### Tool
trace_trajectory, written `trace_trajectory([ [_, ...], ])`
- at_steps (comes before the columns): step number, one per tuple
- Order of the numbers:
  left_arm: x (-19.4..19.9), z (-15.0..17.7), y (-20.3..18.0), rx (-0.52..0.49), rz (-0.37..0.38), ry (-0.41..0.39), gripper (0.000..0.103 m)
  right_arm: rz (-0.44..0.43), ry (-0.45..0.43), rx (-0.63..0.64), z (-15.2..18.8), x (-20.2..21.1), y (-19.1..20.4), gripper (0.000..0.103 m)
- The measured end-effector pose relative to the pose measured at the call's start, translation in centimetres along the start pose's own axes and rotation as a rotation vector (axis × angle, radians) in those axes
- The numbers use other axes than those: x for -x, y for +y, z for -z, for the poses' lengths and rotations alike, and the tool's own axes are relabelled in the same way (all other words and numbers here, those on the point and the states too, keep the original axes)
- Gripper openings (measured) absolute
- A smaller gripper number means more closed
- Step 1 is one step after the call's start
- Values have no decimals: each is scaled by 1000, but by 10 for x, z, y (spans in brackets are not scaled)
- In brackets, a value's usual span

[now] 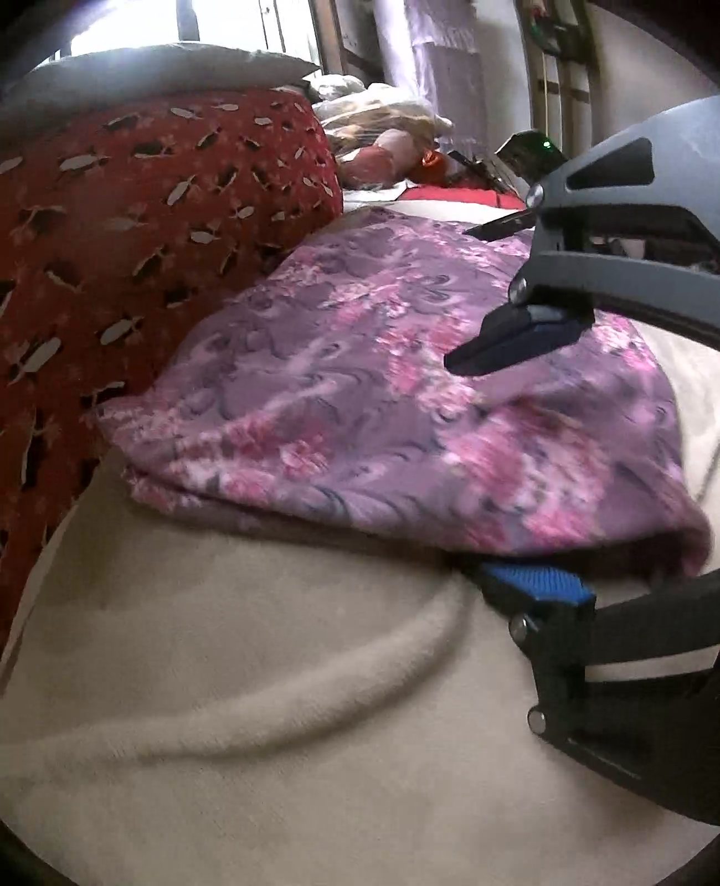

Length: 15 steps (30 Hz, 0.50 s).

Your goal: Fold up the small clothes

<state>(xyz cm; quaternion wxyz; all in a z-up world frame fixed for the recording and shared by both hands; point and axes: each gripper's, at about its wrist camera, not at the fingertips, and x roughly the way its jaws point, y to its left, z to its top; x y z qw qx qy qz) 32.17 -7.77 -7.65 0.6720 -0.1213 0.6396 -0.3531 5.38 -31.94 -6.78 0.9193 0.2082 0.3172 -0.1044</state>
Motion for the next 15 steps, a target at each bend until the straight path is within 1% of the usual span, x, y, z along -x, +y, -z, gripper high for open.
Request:
trace_trajectory([
  [1, -3, 0, -4, -9, -13, 2, 65, 0, 0, 0, 0, 0, 0, 87],
  [2, -4, 1, -9, -29, -20, -13, 65, 0, 0, -1, 0, 0, 0, 87],
  [3, -5, 5, -16, -61, -41, -19, 64, -1, 0, -1, 0, 0, 0, 87],
  [4, -5, 8, -20, -81, -51, -24, 51, -2, 0, -2, 0, 0, -1, 87],
  [5, -6, 10, -25, -102, -67, -25, 26, -1, 0, -2, 0, 0, 0, 87],
  [6, -6, 12, -28, -120, -86, -20, 22, -2, 0, -2, 0, 0, 0, 87],
  [8, -2, 17, -32, -118, -100, -40, 18, -7, -1, -7, 1, 0, -1, 87],
  [12, 13, 21, -42, -85, -62, -68, 15, 0, 19, -13, -3, 0, 0, 87],
  [15, 25, 23, -62, -80, -46, -83, 14, 8, 45, -24, -9, 0, 1, 87],
])
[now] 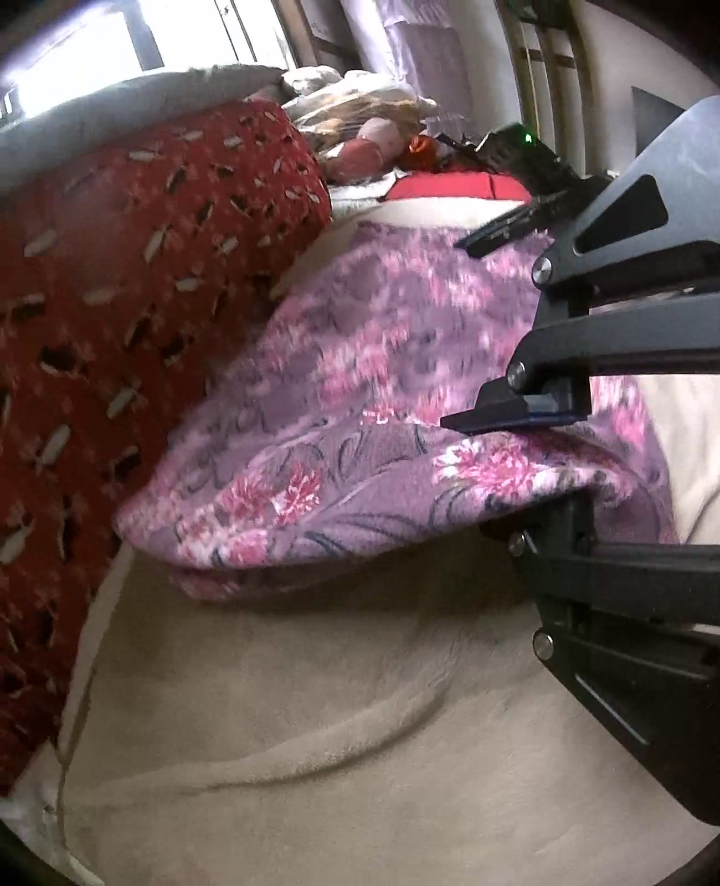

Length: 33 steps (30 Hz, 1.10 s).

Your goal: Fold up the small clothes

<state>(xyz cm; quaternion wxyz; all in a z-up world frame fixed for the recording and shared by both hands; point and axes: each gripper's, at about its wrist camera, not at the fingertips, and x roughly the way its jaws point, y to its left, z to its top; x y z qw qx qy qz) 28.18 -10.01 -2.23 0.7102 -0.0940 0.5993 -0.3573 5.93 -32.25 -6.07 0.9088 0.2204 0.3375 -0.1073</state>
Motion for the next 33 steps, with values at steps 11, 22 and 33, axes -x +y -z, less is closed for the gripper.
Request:
trace_trajectory([
  [11, 8, 0, -60, 27, 13, -25, 13, -377, 9, -165, -14, -14, 21, 38],
  [22, -1, 3, -97, 45, -7, -14, 12, -449, 44, -375, 13, -65, -1, 0],
  [33, -48, 17, -164, -28, 9, 34, 11, -498, 31, -396, 16, -51, -12, 5],
])
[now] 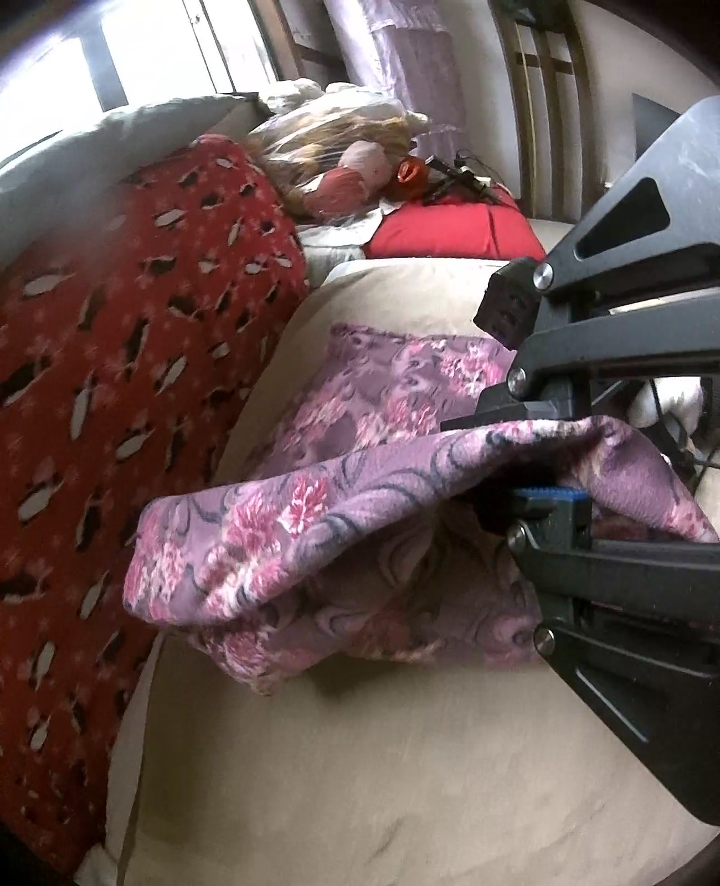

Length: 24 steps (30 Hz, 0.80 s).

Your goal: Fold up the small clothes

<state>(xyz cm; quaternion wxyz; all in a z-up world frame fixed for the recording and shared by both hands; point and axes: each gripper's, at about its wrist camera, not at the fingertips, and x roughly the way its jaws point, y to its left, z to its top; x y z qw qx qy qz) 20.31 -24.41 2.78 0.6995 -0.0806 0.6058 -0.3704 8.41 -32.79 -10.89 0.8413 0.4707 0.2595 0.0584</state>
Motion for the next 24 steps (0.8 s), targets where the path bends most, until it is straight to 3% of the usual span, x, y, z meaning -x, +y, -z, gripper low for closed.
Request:
trace_trajectory([
  [9, -30, 3, -34, -25, 20, 38, 10, -42, -36, -49, 3, 34, -23, 4],
  [15, -65, 7, -65, -90, 18, 101, 10, -51, -54, -32, 7, 38, -20, 4],
  [19, -89, 5, -66, -68, 25, 155, 11, -83, -66, -44, 10, 43, -23, 3],
  [21, -92, 3, -63, -47, 36, 171, 14, -87, -68, -42, 10, 43, -23, 3],
  [24, -89, 5, -63, -36, 80, 183, 32, -89, -71, -33, 11, 43, -22, 3],
])
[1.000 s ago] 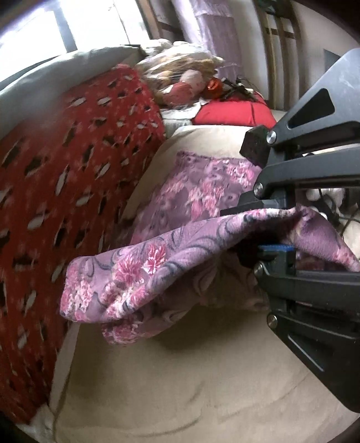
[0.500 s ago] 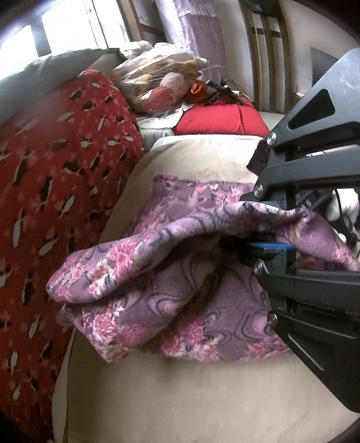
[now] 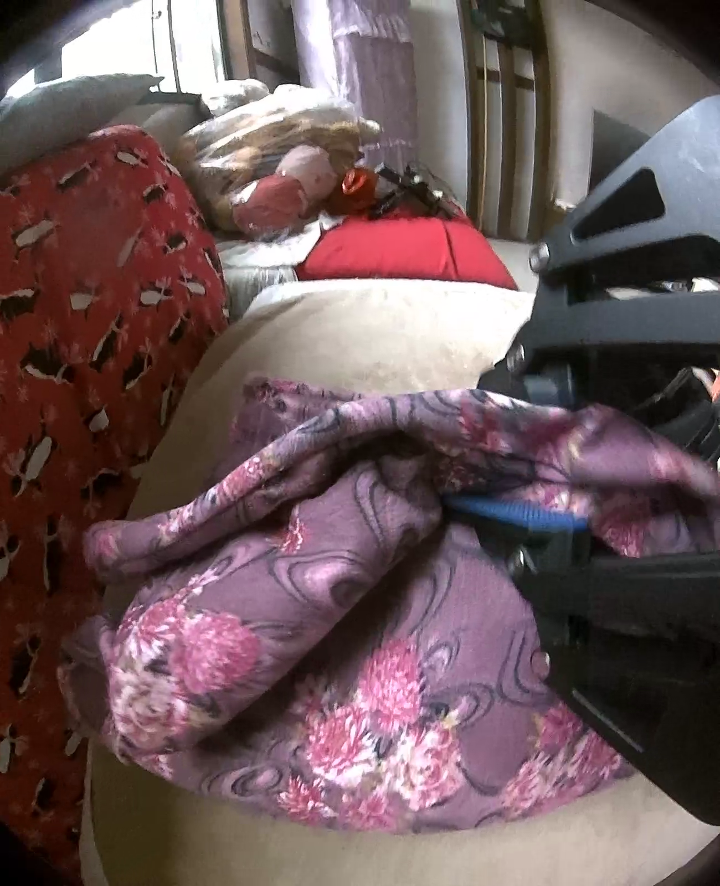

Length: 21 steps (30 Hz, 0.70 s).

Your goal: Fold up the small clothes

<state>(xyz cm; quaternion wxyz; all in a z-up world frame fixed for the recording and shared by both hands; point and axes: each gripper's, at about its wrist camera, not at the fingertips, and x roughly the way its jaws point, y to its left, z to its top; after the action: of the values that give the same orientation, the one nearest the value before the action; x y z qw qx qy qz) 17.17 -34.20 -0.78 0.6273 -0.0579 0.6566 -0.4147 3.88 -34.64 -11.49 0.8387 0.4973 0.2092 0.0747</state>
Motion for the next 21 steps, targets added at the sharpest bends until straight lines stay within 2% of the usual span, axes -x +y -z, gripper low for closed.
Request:
trace_trajectory([
  [2, 5, 3, -4, -11, 25, 10, 46, -2, -1, 2, 0, 0, 0, 3],
  [5, 20, 10, -10, -52, 61, 12, 47, 2, 2, 1, 1, 0, -1, 3],
  [7, 35, 14, -9, -71, 51, -23, 47, 21, 15, -10, 0, 2, 0, 3],
  [9, 51, 13, 4, -58, 19, -71, 47, 66, 33, -30, -3, 4, 3, 3],
  [12, 69, 8, 45, 30, -50, -140, 47, 170, 41, -18, -6, 27, 4, 6],
  [14, 71, 9, 72, 75, -124, -159, 47, 231, 7, -11, -10, 56, 2, 10],
  [16, 62, 14, 95, 108, -134, -132, 47, 286, -60, -25, -17, 86, -1, 11],
  [17, 57, 17, 104, 121, -124, -122, 47, 306, -120, -48, -23, 103, -2, 13],
  [19, 48, 24, 115, 134, -111, -120, 48, 283, -201, -77, -35, 122, 0, 23],
  [20, 46, 26, 118, 142, -100, -125, 53, 259, -208, -73, -43, 122, 3, 27],
  [21, 45, 27, 121, 151, -85, -130, 54, 248, -194, -58, -49, 118, 7, 37],
])
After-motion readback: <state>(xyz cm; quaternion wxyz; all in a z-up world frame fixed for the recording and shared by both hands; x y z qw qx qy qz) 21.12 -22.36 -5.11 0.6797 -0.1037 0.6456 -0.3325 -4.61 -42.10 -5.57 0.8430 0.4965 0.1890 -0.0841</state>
